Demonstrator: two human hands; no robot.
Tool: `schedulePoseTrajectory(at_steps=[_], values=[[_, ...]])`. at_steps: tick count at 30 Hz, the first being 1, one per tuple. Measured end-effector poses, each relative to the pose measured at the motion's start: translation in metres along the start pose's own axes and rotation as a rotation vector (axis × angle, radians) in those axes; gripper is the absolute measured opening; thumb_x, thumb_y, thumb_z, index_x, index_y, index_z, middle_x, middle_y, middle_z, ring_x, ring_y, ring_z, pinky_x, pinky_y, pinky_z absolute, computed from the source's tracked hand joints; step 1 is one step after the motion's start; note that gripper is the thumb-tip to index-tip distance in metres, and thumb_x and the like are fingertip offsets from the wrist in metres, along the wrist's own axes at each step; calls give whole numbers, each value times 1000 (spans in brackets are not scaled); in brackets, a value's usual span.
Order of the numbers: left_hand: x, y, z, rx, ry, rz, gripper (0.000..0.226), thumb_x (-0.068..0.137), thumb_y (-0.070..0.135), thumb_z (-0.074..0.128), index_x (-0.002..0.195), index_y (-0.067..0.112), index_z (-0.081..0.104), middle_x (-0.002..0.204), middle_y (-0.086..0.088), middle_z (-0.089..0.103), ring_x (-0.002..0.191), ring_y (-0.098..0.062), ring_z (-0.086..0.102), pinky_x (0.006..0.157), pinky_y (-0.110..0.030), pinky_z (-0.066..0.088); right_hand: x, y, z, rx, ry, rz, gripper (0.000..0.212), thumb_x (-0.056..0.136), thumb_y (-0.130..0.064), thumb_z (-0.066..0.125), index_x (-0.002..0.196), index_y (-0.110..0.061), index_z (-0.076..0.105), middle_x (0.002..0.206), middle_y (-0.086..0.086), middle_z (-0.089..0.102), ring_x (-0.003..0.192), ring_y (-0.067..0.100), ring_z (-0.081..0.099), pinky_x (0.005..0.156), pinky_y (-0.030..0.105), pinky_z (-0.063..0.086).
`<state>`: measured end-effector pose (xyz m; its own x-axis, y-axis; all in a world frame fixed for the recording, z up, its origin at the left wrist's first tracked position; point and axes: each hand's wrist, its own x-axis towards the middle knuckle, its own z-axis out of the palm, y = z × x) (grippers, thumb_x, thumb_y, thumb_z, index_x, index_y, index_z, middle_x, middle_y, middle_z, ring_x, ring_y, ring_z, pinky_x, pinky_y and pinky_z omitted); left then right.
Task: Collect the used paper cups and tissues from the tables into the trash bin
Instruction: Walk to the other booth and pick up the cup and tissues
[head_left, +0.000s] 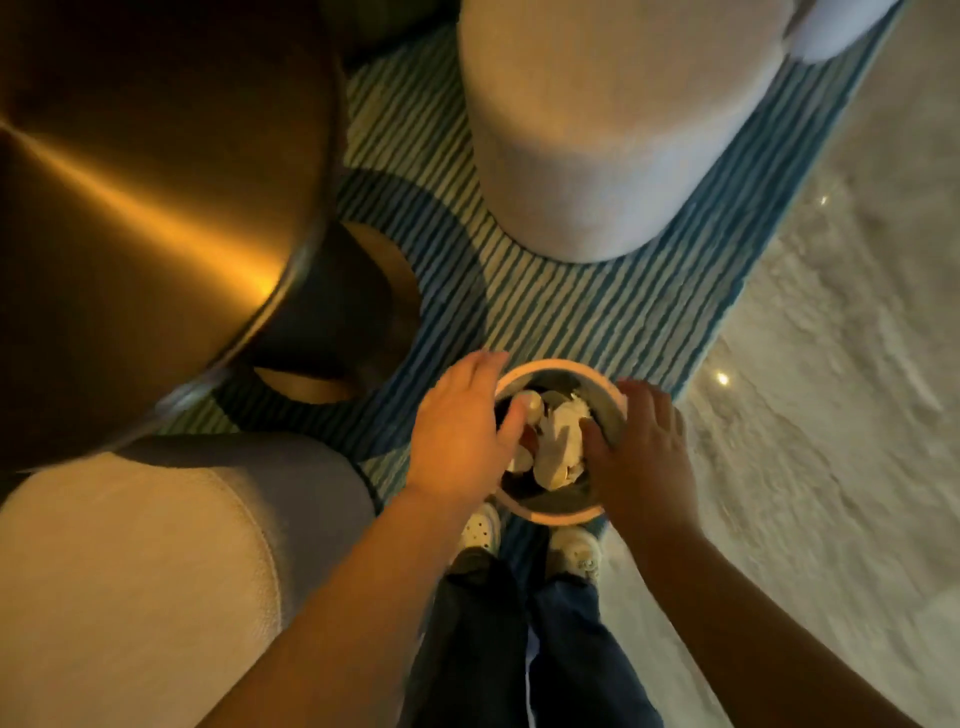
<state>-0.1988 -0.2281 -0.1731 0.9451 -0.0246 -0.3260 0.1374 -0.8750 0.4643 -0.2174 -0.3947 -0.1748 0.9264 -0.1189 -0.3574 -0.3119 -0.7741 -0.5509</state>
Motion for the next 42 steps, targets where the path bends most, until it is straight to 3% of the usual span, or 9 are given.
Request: schedulePoseTrajectory(at_steps=[4,9,17,26,32,36,42], values=[[-44,59,-127,38,313,104,55,92,49,40,137,18,44,139,0,46,129,-16,40,103,-37,38,-28,-90,-96,59,195,-304,50,87,-28,62,130,-8,46,131,11,48,124,26,44,103,42,39],[-151,98,-267,105,613,109,51,92,45,46,137,20,43,138,1,46,128,-16,40,100,-33,35,-113,-204,-198,77,219,-610,56,90,-36,58,137,-12,41,139,6,44,131,18,37,108,31,31],[-380,71,-391,299,911,-141,55,90,51,41,136,21,47,142,-2,45,130,-17,40,102,-34,35,-299,-330,-221,113,91,-1042,60,86,-39,59,138,-17,39,145,5,37,135,19,32,110,37,31],[-722,-5,-361,379,1015,-593,58,89,55,37,137,23,46,141,0,46,130,-17,42,102,-39,39,-589,-360,-126,148,-178,-1390,59,89,-44,54,141,-26,32,146,-6,33,134,8,26,103,21,23],[-937,-28,-326,385,1089,-981,60,89,57,37,140,24,40,143,3,43,132,-16,37,105,-36,34,-785,-356,-57,149,-477,-1625,57,90,-43,53,141,-23,35,145,-3,37,132,13,32,105,27,31],[-1013,-35,-314,362,1135,-1109,59,91,56,38,142,27,35,145,6,39,134,-13,34,107,-33,31,-856,-364,-41,193,-528,-1728,54,90,-40,54,138,-21,38,142,-2,39,133,13,34,105,29,33],[-1055,-81,-319,315,1125,-1152,62,92,59,34,146,31,25,148,9,33,137,-11,28,109,-31,27,-901,-390,-3,113,-512,-1815,54,89,-40,55,137,-22,39,144,-2,38,134,12,31,105,28,31]])
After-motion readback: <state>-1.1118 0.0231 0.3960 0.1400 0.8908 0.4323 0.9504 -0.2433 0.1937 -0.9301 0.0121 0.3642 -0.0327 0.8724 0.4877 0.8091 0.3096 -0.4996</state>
